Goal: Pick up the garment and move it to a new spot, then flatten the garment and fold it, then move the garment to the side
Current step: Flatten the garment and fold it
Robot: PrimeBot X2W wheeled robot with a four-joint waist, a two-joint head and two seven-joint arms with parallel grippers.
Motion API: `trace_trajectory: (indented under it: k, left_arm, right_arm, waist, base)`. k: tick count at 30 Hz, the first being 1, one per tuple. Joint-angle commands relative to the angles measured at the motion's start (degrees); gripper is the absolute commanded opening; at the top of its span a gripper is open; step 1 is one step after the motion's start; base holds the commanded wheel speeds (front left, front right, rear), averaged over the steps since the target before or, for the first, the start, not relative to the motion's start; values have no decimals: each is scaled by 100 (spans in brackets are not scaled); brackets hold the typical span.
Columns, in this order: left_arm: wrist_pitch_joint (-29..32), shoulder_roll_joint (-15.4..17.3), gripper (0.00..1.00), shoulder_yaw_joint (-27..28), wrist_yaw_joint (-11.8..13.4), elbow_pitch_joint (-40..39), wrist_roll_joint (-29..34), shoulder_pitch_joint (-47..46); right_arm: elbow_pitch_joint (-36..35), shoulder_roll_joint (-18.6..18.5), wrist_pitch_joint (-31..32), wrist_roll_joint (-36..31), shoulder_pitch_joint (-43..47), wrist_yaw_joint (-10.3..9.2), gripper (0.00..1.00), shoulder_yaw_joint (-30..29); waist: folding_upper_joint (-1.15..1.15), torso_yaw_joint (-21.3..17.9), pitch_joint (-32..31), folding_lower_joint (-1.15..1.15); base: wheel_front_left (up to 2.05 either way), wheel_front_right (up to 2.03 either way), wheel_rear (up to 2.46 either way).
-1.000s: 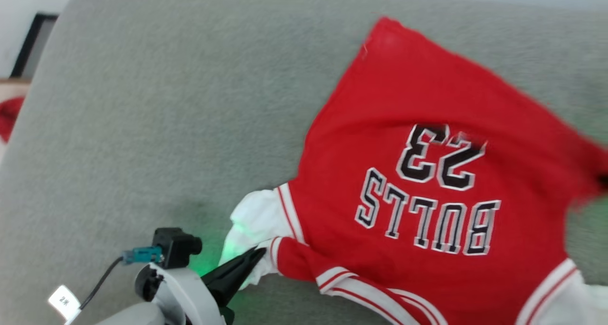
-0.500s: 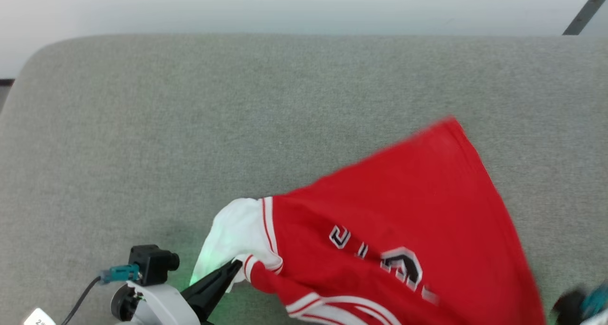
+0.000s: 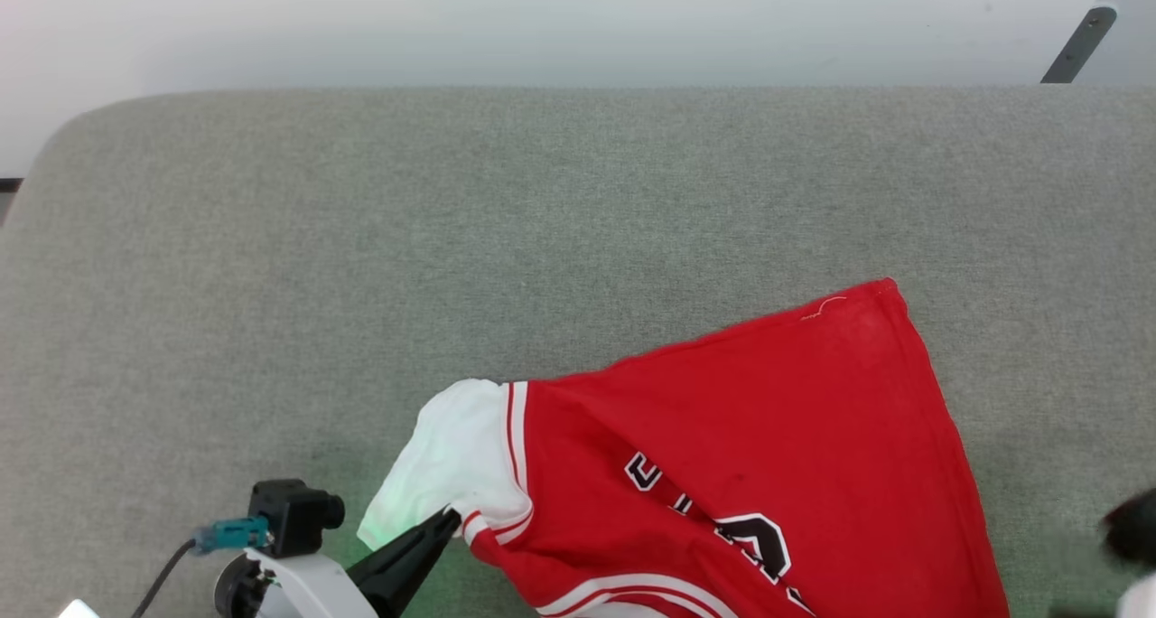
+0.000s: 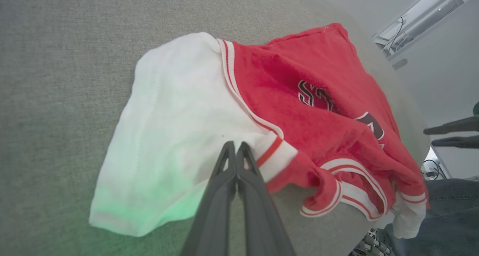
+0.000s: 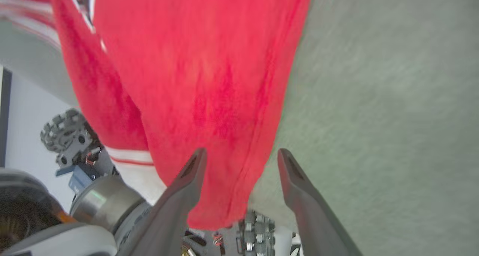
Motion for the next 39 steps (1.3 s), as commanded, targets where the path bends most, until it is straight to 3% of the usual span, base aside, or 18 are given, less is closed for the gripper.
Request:
trace_trajectory:
  k: [1,5,8,13,17,26,27,28,29,33,39]
  left_arm:
    - [-28,-24,0,13,-20,-21,35,48]
    - [-28,-115,0,20,-9,-46,89,-16]
    - [-16,-179,0,20,-24,-36,139,-113]
    - [55,-321,0,13,-94,17,250,-365]
    - [115,-468,0,-6,-145,100,336,-573]
    - [123,-765,0,-38,-246,382,449,-853]
    - [117,-777,0,-37,-262,405,446,-861]
    - [112,-784,0,-31,-269,422,441,-863]
    - [102,-784,0,-20,-281,441,426,-858]
    - [74,-736,0,41,-254,552,485,-865]
    - [86,-623,0,236,-358,659,338,-1171]
  right_arm:
    - [-147,-19,46,81,-183,-3,100,-291]
    - [-175,23,-124,-14,-997,-3,100,-870]
    - [195,233,-571,-430,-1982,-2,100,-740]
    - [1341,550,-1115,-1059,-3500,-3,100,206]
    - [2374,596,-1151,-1275,-4343,-3,100,1061]
    - [3759,452,-869,-857,-5158,0,100,2804]
    - [3811,435,-865,-755,-5173,0,67,2959]
    - [3848,437,-896,-652,-5211,0,18,3083]
    - [3876,428,-944,-560,-5244,1,0,3197]
    - [3972,363,-1191,-330,-5381,0,0,3354]
    - [4442,342,-2099,-136,-5960,-6,0,2967]
  waist:
    - [0,27,-8,0]
    - [0,110,59,0]
    - [0,198,190,0]
    - [0,421,489,0]
    - [0,620,721,0]
    - [0,865,968,0]
    - [0,870,970,0]
    - [0,870,967,0]
    - [0,867,962,0]
    - [0,841,909,0]
    - [0,752,766,0]
  base:
    - [0,0,0]
    - [0,0,0]
    - [0,0,0]
    - [0,0,0]
    - [0,0,0]
    - [0,0,0]
    - [0,0,0]
    - [0,0,0]
    - [0,0,0]
    - [0,0,0]
    - [0,0,0]
